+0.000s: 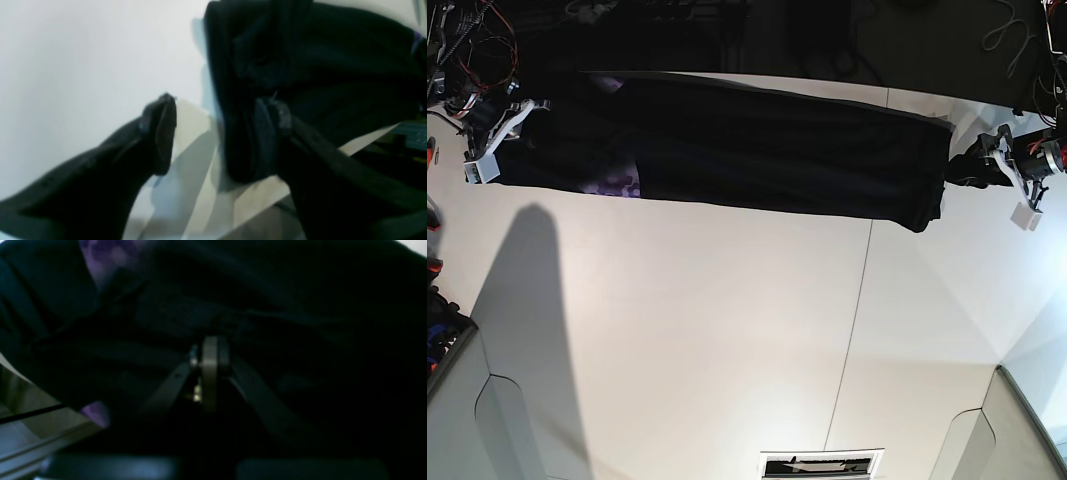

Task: Layout the t-shirt on the table in an organized manner, then fold the t-shirt properly
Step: 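Release the left gripper and reposition it at the strip end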

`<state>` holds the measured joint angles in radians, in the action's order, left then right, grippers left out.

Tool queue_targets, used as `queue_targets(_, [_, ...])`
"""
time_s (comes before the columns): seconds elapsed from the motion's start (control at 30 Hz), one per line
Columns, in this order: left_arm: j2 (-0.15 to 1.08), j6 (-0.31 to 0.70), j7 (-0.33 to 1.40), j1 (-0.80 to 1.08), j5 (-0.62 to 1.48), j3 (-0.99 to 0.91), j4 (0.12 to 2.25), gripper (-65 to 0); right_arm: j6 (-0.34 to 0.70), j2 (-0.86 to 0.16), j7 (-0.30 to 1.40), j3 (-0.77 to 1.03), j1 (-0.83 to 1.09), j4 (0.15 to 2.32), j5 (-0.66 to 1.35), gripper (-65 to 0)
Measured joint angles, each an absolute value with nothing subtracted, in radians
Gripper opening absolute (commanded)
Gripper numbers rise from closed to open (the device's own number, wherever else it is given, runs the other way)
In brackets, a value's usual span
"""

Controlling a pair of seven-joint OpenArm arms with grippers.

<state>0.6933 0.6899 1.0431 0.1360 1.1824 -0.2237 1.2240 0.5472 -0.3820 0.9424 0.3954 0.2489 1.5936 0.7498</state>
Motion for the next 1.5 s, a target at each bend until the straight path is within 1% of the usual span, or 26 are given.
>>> queue_targets(0.5, [0.538, 0.705, 1.019, 0.132, 1.235, -0.229, 1.229, -24.7, 0.550, -0.385, 0.963, 0.397, 0.246, 1.592, 0.756, -65.0])
queue_targets(0.53, [0.528, 0.706, 1.019, 0.130, 1.227, -0.229, 1.230, -28.0, 0.550, -0.385, 0.963, 0.397, 0.246, 1.592, 0.756, -65.0])
queue_targets(0.57, [0.520, 0.707, 1.016, 0.130, 1.222, -0.229, 1.230, -36.1, 0.550, -0.385, 0.963, 0.397, 0.246, 1.592, 0.756, -65.0])
queue_targets(0.63, [0.508, 0.702, 1.021, 0.127, 1.196, -0.228, 1.230, -59.6, 0.550, -0.385, 0.963, 0.397, 0.246, 1.592, 0.756, -65.0])
queue_targets(0.67, [0.502, 0.704, 1.017, 0.130, 1.190, -0.227, 1.230, -65.0, 0.550, -0.385, 0.963, 0.397, 0.246, 1.592, 0.756, -65.0])
queue_targets(0.73, [0.501, 0.705, 0.999, 0.130, 1.171, -0.226, 1.230, -65.0, 0.550, -0.385, 0.963, 0.397, 0.246, 1.592, 0.758, -65.0])
queue_targets(0.87, [0.499, 0.715, 0.892, 0.095, 1.031, -0.223, 1.230, -65.0, 0.550, -0.393, 0.971, 0.404, 0.246, 1.592, 0.775, -65.0])
queue_targets(0.97, [0.505, 0.711, 0.897, 0.031, 0.946, -0.218, 1.229, -65.0, 0.550, -0.391, 1.001, 0.454, 0.249, 1.622, 0.769, -65.0])
queue_targets(1.13, [0.579, 0.700, 0.890, -0.006, 0.862, -0.219, 1.224, -65.0, 0.546, -0.403, 1.000, 0.602, 0.249, 1.677, 0.781, -65.0])
queue_targets(1.27, [0.646, 0.699, 0.875, -0.061, 0.811, -0.219, 1.223, -65.0, 0.546, -0.440, 1.013, 0.641, 0.250, 1.690, 0.789, -65.0])
queue_targets(1.4, [0.724, 0.697, 0.872, -0.116, 0.802, -0.219, 1.223, -65.0, 0.546, -0.516, 1.016, 0.642, 0.277, 1.692, 0.788, -65.0])
queue_targets(1.5, [0.775, 0.696, 0.945, -0.150, 0.979, -0.220, 1.233, -65.0, 0.546, -0.546, 1.023, 0.644, 0.285, 1.692, 0.789, -65.0])
